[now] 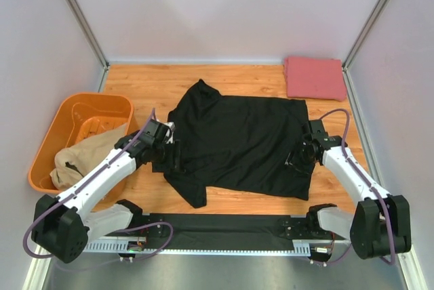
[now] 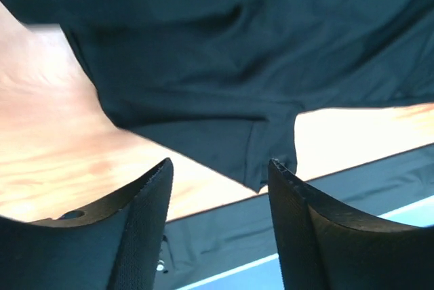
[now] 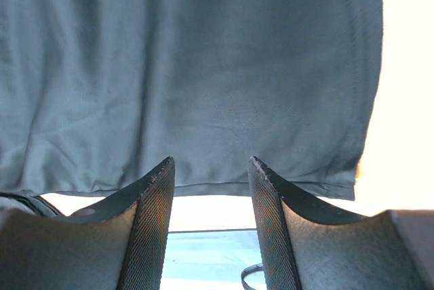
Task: Fold and stack the t-shirts
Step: Flatten the tshirt out
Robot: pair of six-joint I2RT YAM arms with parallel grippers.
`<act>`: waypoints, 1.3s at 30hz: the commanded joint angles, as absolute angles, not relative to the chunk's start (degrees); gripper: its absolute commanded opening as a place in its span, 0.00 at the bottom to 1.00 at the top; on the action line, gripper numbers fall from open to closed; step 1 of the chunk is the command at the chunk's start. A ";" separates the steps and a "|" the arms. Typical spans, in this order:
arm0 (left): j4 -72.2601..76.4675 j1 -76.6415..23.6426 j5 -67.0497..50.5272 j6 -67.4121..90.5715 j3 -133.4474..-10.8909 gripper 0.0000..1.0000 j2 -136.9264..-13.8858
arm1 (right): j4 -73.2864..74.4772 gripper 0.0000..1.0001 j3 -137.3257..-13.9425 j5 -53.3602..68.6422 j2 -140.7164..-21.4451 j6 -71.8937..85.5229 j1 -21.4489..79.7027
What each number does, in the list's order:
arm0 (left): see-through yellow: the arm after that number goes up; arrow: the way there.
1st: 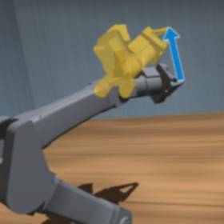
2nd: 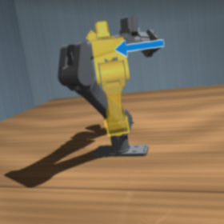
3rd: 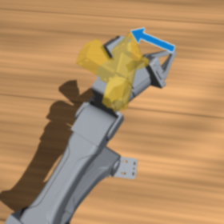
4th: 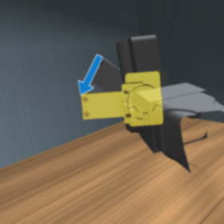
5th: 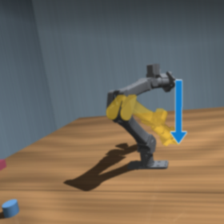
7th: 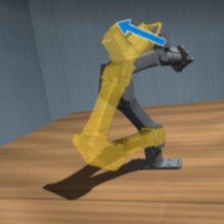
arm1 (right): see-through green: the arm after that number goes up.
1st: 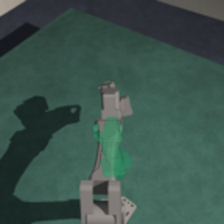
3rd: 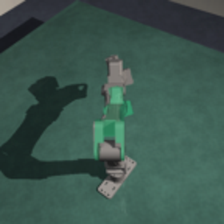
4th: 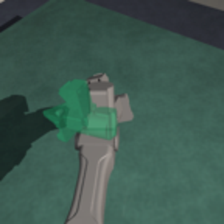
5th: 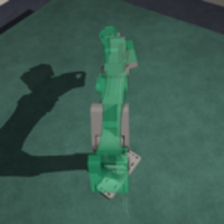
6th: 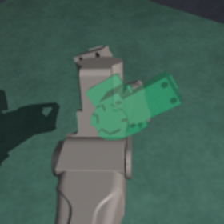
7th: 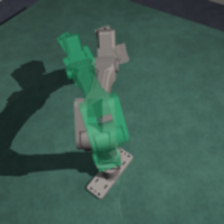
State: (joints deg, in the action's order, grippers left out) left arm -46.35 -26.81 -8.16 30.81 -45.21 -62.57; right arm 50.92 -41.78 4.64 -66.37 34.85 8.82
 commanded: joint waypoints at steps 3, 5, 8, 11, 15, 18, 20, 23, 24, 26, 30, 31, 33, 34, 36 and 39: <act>-42.04 -31.19 -11.78 40.58 -40.44 0.57 -62.75 | 43.61 0.49 -34.03 11.84 -68.37 40.34 7.03; -39.39 -33.82 -10.12 41.74 -40.43 0.53 -64.24 | 41.14 0.48 -32.88 12.65 -69.95 40.25 5.72; -36.65 -33.93 -7.48 41.93 -43.57 0.53 -70.47 | 39.64 0.47 -32.52 10.03 -72.59 39.11 5.63; -34.90 -33.75 -4.84 37.90 -48.05 0.47 -77.59 | 38.59 0.44 -33.31 8.70 -74.53 38.93 5.45; -36.83 -32.96 -3.25 34.90 -54.92 0.43 -86.82 | 38.32 0.43 -35.68 8.44 -77.07 38.85 5.36; -37.00 -31.56 -4.21 34.37 -58.18 0.46 -92.27 | 37.88 0.43 -38.31 8.09 -80.67 38.15 5.36; -37.00 -29.27 -5.70 33.84 -60.54 0.46 -95.61 | 37.27 0.44 -41.37 7.38 -85.06 37.01 5.36; -38.31 -27.86 -5.54 32.44 -63.62 0.46 -101.33 | 38.23 0.45 -46.73 6.77 -91.38 35.25 5.36; -38.58 -27.86 -5.10 32.17 -63.98 0.47 -101.16 | 38.84 0.45 -48.32 6.51 -92.45 34.64 5.36; -39.19 -28.04 -5.10 32.34 -63.03 0.55 -98.28 | 42.26 0.46 -50.61 5.72 -94.30 32.88 5.36; -43.41 -30.75 -4.49 34.89 -58.46 0.61 -88.35 | 49.65 0.48 -50.90 2.82 -88.28 32.25 5.45; -44.03 -32.07 -4.05 35.59 -57.40 0.61 -85.98 | 51.05 0.49 -49.76 2.55 -85.98 32.43 5.54; -45.79 -36.20 -2.91 37.96 -54.94 0.60 -80.00 | 52.37 0.51 -48.00 1.24 -79.15 32.17 5.54; -45.79 -37.43 -3.07 39.45 -53.45 0.56 -78.50 | 54.47 0.52 -47.03 0.62 -77.45 32.17 5.36; -45.70 -40.06 -3.69 40.78 -52.65 0.51 -76.73 | 56.24 0.54 -46.50 -1.83 -73.32 31.73 5.45; -44.91 -42.62 -4.31 40.70 -52.82 0.39 -80.14 | 58.53 0.61 -46.14 -1.94 -70.67 33.04 5.36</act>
State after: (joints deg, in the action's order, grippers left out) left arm -44.38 -41.10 -4.27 38.72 -53.41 -76.71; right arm 54.96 -46.72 1.19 -72.51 32.95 5.54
